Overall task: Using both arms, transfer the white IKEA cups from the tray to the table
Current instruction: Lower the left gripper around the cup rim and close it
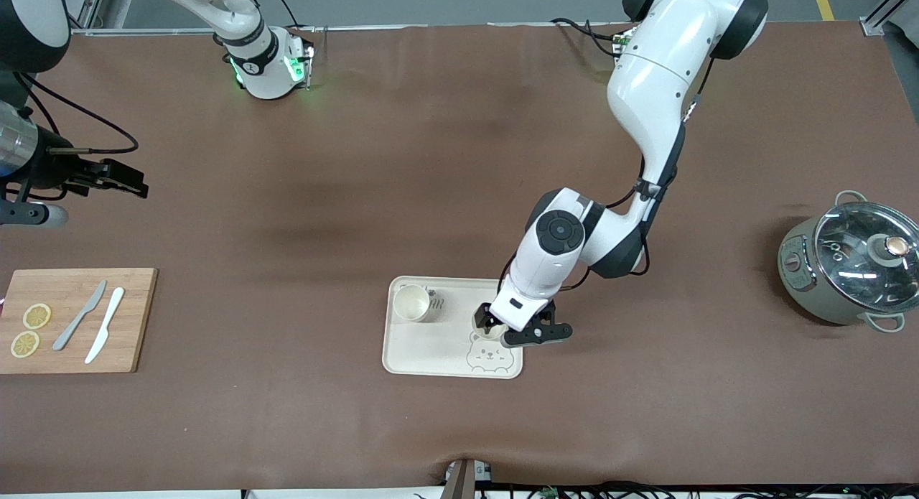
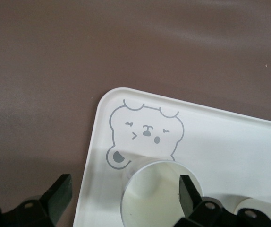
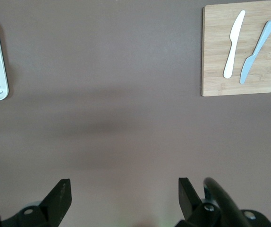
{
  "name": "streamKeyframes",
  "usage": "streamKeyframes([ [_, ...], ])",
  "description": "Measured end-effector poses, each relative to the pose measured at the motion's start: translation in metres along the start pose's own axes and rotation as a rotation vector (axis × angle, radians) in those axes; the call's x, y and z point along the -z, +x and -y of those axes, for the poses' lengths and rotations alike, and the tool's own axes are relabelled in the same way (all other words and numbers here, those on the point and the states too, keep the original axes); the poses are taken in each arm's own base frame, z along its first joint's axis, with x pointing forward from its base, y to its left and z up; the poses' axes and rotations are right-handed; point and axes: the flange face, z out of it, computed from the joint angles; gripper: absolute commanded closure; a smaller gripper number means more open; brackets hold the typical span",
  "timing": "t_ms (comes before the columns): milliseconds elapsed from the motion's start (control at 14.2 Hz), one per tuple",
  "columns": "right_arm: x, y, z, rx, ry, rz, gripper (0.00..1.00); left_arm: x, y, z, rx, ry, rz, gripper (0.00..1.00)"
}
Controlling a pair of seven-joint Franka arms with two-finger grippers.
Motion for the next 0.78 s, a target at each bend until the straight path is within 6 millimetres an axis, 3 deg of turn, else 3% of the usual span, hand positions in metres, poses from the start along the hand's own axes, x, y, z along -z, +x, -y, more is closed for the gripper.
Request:
streamKeyframes([
  [777,-0.01,0.009,-0.002,-0.005,-0.004,0.017,0.0,-0.021,-0.003,0.005,0.002,-0.012,-0.014,0.0],
])
